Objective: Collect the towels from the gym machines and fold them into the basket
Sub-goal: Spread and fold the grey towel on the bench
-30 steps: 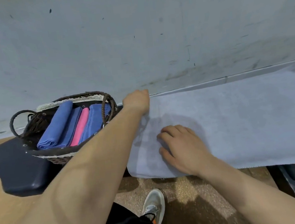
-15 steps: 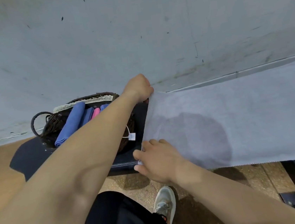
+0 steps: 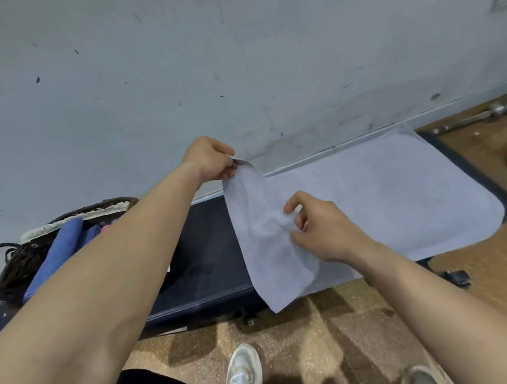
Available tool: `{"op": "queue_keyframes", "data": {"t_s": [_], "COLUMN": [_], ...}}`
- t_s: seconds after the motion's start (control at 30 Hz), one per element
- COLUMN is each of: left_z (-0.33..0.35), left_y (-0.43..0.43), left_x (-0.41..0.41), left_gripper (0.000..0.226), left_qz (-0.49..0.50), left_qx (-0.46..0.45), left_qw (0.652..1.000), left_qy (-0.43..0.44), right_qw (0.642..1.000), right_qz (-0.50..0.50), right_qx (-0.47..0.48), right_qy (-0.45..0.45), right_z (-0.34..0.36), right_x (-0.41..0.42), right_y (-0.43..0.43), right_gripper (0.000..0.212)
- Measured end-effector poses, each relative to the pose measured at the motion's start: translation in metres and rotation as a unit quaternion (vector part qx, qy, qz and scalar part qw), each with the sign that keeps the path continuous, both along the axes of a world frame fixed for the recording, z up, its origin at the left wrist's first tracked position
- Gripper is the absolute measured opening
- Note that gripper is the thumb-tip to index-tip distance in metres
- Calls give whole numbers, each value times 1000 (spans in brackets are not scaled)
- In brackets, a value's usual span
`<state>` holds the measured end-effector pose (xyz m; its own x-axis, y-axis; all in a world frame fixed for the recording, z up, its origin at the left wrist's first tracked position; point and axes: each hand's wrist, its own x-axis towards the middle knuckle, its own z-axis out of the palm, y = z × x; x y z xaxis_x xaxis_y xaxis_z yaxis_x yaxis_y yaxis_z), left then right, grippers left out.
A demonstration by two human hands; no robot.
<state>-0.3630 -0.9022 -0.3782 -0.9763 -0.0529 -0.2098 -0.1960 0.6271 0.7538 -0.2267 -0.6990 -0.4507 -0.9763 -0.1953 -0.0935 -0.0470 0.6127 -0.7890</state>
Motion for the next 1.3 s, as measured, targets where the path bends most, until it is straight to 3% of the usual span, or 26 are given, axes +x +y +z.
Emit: {"op": "queue_keyframes", "data": {"t_s": [0.07,0.17,0.53,0.8,1.03,1.17,1.3], "left_z": [0,-4,-26,-61,-114,-138,-135], "left_y": [21,57,212,303,340,347,347], "left_x": [-4,-12,-50,-86,-107,-110,-109], "left_gripper": [7,12,17,20,22,18,20], "left_qz": [-10,-12,-91,-160,-222,-221,-197], "left_qx": [8,37,39,-17,-140,-87,-27], "left_qw": [999,997,982,970,955,968,972], "left_qy": [31,63,160,182,135,84,124], "right_qw": [998,991,943,908,893,893,895], "right_qz": [-39,-95,-326,-390,-393,-382,-369], "right_qx": [34,84,68,147,209,231,245], "right_qy": [-27,-34,12,-37,-68,-48,-44], "right_z": [-2,-7,1,-22,-39,-36,-34], "right_x": [-3,-4,15,22,15,10,6], "right_y": [36,86,210,263,270,265,258], "right_gripper": [26,5,29,29,8,24,32]}}
